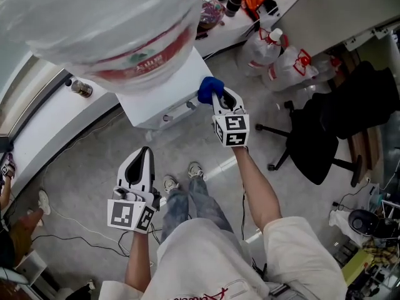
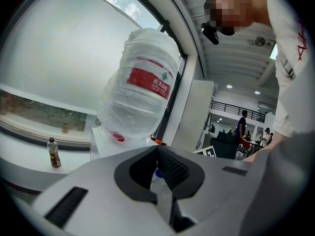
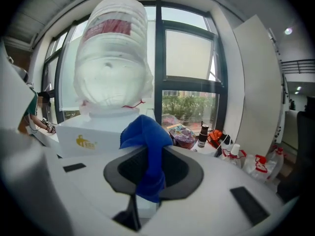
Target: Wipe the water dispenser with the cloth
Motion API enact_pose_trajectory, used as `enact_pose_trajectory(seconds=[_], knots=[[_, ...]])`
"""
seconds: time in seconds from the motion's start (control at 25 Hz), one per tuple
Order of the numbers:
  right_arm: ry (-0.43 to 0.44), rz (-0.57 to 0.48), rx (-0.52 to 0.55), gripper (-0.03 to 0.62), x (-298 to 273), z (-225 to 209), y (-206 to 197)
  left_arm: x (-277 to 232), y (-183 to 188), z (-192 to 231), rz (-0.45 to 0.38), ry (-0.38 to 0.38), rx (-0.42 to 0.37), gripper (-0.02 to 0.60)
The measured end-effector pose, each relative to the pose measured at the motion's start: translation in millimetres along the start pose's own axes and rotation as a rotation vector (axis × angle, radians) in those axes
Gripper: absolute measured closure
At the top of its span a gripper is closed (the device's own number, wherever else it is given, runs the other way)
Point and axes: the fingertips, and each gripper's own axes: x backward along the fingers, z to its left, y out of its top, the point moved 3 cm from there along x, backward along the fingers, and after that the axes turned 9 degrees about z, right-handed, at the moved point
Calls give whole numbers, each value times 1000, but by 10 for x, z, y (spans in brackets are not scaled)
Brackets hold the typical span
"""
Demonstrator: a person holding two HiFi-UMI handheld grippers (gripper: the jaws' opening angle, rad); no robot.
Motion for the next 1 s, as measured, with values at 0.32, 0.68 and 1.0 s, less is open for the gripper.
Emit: enact_pose_trajectory(seconds=[0.32, 0.68, 1.0], knots=[[-12, -36, 12, 514, 190, 1, 36, -14, -86, -41, -4, -6, 7, 571], [219, -75, 71, 514, 582, 1399, -3, 417, -144, -19, -40, 24, 19, 571], [458, -8, 128, 514, 544, 2772, -319, 877, -257, 218, -56, 100, 39, 571]])
